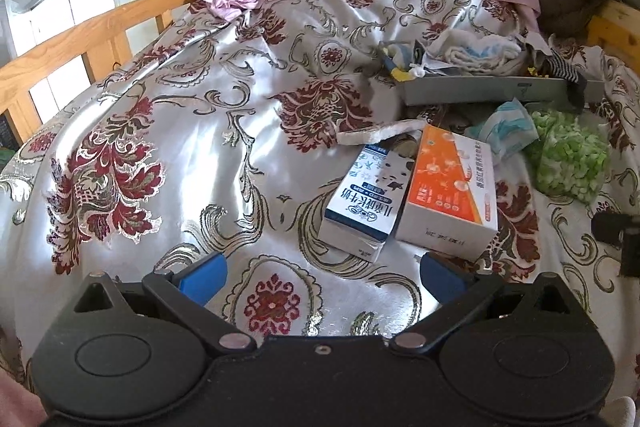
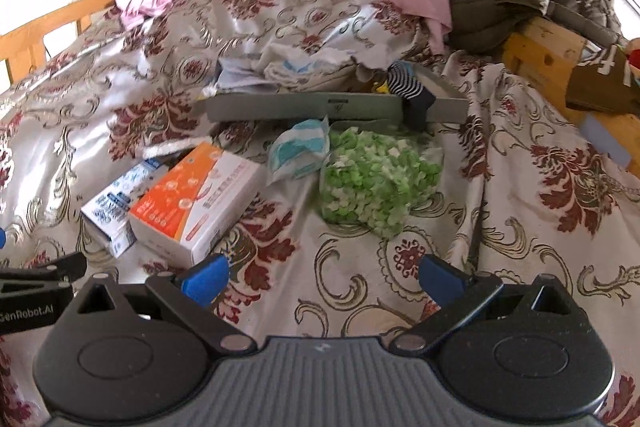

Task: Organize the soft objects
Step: 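Move the left tool to the cartoon-printed packet while the right tool approaches the blue-striped packet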

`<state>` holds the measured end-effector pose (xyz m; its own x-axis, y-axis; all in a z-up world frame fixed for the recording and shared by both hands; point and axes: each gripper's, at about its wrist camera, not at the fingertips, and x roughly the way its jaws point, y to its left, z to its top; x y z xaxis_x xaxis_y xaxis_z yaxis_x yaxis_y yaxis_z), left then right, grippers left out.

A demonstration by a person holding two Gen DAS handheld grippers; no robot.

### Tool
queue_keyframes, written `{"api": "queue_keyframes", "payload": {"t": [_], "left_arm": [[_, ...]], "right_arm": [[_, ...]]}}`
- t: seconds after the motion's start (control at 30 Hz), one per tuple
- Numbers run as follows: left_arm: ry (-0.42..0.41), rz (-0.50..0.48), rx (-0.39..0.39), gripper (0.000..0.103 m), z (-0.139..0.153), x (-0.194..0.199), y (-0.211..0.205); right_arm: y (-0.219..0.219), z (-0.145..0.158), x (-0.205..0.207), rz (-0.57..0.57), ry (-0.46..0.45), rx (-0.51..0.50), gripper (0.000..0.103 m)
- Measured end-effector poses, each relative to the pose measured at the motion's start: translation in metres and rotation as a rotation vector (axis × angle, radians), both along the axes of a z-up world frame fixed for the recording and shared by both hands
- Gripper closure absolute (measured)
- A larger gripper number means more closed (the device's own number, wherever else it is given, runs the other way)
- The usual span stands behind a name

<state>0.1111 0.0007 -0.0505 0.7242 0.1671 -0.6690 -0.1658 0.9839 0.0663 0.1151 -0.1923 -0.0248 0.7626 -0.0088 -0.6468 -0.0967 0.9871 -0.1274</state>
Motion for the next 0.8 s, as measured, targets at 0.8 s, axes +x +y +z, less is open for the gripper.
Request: {"api": "queue_keyframes", "payload": {"t": [0.8], "left_arm": [[-0.002,0.066,-0.051,0.001,0.004,0.018,0.015]], "right_arm": [[0.02,-0.009,0.016,0.069,-0.039,-0.129,0.0]]}}
